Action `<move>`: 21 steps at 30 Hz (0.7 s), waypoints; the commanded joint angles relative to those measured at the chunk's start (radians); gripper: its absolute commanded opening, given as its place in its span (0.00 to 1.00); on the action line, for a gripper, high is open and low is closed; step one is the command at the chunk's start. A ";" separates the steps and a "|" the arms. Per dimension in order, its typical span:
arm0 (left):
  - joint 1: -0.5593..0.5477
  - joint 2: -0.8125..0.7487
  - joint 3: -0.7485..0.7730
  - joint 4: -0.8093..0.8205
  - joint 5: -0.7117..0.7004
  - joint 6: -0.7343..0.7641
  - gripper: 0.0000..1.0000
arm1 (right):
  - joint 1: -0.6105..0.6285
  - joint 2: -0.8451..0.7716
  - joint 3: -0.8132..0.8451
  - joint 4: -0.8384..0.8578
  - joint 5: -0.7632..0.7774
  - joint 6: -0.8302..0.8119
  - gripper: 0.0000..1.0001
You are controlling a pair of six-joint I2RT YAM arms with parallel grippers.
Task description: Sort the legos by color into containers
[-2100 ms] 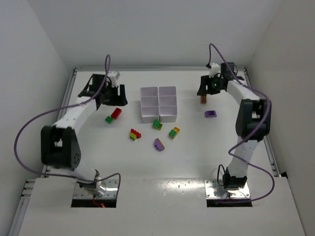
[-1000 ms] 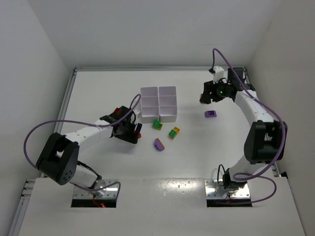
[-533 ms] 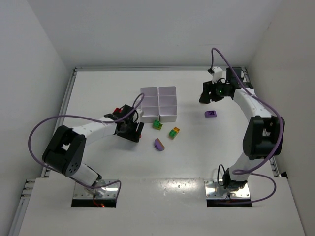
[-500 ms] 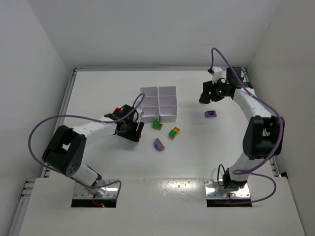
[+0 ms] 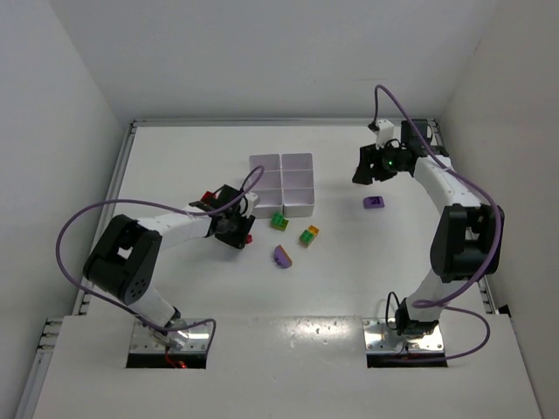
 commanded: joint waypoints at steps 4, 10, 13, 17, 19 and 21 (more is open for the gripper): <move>0.018 0.001 0.011 0.027 0.037 0.030 0.32 | -0.005 0.008 0.057 0.016 -0.055 -0.015 0.63; 0.030 -0.183 -0.024 0.036 0.158 0.021 0.12 | -0.005 0.030 0.127 -0.088 -0.319 -0.040 0.63; 0.061 -0.294 -0.046 0.062 0.309 -0.041 0.08 | 0.018 0.005 0.109 -0.088 -0.451 -0.049 0.63; 0.099 -0.385 -0.009 0.102 0.589 -0.102 0.06 | 0.069 -0.041 0.075 0.007 -0.569 -0.017 0.63; 0.123 -0.375 0.019 0.115 0.810 -0.114 0.06 | 0.092 -0.053 0.086 0.007 -0.615 -0.069 0.63; 0.133 -0.356 0.064 0.131 0.945 -0.127 0.06 | 0.130 -0.064 0.117 -0.036 -0.661 -0.136 0.63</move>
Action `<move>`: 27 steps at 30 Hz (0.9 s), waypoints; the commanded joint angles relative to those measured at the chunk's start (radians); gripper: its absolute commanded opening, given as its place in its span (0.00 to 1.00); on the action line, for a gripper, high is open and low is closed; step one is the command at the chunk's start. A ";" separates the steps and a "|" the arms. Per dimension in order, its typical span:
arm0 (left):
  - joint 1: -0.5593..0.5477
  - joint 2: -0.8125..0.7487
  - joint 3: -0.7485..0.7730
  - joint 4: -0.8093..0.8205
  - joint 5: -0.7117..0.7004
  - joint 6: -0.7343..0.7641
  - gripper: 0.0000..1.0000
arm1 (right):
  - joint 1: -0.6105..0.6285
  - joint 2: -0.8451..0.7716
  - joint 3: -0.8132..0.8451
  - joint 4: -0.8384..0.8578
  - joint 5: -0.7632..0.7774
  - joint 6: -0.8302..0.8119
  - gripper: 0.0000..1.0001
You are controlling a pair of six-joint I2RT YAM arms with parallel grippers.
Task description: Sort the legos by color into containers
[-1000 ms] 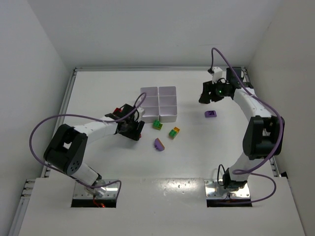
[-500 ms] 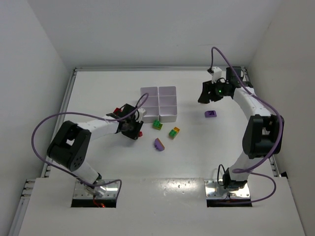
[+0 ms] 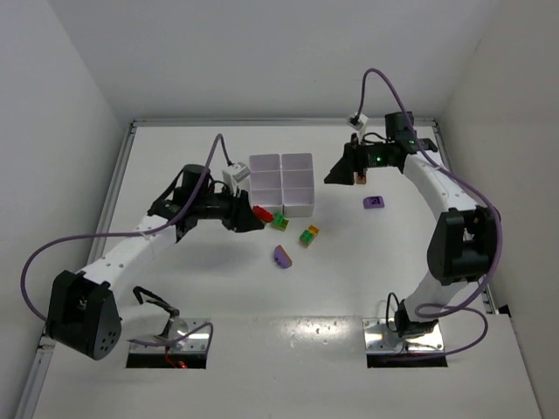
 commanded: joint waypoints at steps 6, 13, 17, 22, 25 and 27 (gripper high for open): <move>0.103 0.234 0.170 0.043 0.831 -0.023 0.10 | 0.171 -0.126 0.046 0.019 -0.164 -0.397 0.65; 0.136 0.371 0.349 -0.270 0.931 0.198 0.10 | 0.277 -0.128 0.070 -0.091 -0.144 -0.667 0.68; 0.136 0.362 0.349 -0.270 0.931 0.198 0.09 | 0.336 -0.109 0.080 -0.141 -0.122 -0.776 0.69; 0.117 0.327 0.349 -0.270 0.931 0.198 0.09 | 0.395 -0.109 0.057 -0.117 -0.099 -0.817 0.71; 0.108 0.318 0.349 -0.270 0.931 0.188 0.09 | 0.420 -0.109 0.047 -0.085 -0.090 -0.817 0.71; 0.099 0.318 0.349 -0.270 0.931 0.188 0.09 | 0.434 -0.098 0.047 -0.071 -0.081 -0.817 0.71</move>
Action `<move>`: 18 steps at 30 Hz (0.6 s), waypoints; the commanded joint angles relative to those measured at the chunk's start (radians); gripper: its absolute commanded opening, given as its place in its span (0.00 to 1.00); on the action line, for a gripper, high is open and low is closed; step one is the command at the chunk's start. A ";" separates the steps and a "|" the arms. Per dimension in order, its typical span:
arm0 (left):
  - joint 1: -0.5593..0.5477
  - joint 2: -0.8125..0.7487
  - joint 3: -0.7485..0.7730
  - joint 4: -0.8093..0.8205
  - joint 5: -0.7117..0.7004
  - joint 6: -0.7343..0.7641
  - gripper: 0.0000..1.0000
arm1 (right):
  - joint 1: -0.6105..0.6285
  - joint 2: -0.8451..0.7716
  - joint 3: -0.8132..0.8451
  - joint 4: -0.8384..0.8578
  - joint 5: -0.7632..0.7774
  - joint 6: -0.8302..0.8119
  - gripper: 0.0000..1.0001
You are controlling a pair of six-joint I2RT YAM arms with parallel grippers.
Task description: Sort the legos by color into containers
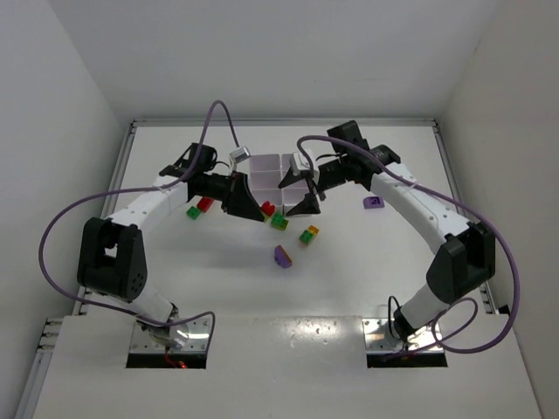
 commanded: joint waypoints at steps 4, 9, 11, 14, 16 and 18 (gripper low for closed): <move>-0.026 -0.048 0.025 0.009 0.173 0.019 0.09 | 0.047 0.020 0.007 0.067 -0.015 -0.082 0.71; -0.037 -0.048 0.016 0.009 0.173 0.010 0.09 | 0.085 0.029 0.007 0.057 0.017 -0.155 0.71; -0.037 -0.048 0.016 0.009 0.173 0.010 0.09 | 0.107 0.029 0.016 0.046 0.027 -0.175 0.71; -0.037 -0.039 0.016 0.009 0.173 0.010 0.09 | 0.116 0.029 0.017 0.004 0.039 -0.229 0.69; -0.037 -0.030 0.016 0.009 0.173 0.010 0.09 | 0.128 0.029 0.017 -0.014 0.048 -0.287 0.57; -0.037 -0.030 0.016 0.009 0.173 0.010 0.09 | 0.139 0.010 0.007 -0.014 0.060 -0.318 0.49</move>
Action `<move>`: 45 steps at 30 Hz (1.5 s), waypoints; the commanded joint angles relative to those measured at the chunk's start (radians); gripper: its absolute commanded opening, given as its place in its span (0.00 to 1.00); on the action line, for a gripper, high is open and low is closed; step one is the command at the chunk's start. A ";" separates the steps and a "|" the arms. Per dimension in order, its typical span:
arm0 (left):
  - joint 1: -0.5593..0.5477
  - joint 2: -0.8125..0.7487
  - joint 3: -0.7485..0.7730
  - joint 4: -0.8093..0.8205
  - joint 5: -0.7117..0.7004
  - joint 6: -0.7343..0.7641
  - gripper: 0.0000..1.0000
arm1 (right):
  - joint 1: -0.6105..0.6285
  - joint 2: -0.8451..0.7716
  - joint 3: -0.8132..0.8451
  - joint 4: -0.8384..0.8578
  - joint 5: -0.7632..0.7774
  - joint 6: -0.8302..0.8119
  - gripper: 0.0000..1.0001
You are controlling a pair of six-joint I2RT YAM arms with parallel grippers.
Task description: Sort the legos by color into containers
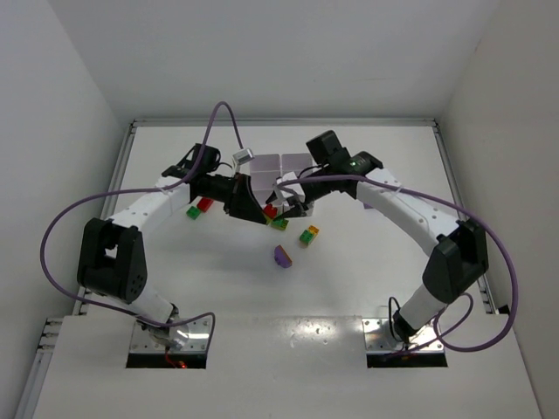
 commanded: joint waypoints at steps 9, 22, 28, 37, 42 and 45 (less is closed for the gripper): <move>-0.009 -0.032 -0.017 0.010 0.169 0.020 0.09 | 0.032 -0.037 -0.018 0.048 -0.001 -0.120 0.14; 0.011 -0.143 -0.169 0.010 0.149 0.039 0.07 | -0.054 -0.019 0.028 0.115 0.060 -0.026 0.00; 0.033 -0.210 -0.226 0.010 0.116 0.017 0.07 | -0.074 0.001 0.028 0.227 0.060 0.079 0.00; 0.218 -0.400 -0.191 -0.061 -0.393 0.026 0.03 | -0.062 0.108 0.074 0.591 0.198 0.502 0.00; 0.228 -0.607 -0.191 -0.116 -0.907 0.037 0.01 | -0.042 0.308 0.324 0.716 0.345 0.973 0.00; 0.228 -0.569 -0.128 -0.231 -0.982 0.078 0.00 | -0.013 0.475 0.551 0.634 0.370 1.108 0.00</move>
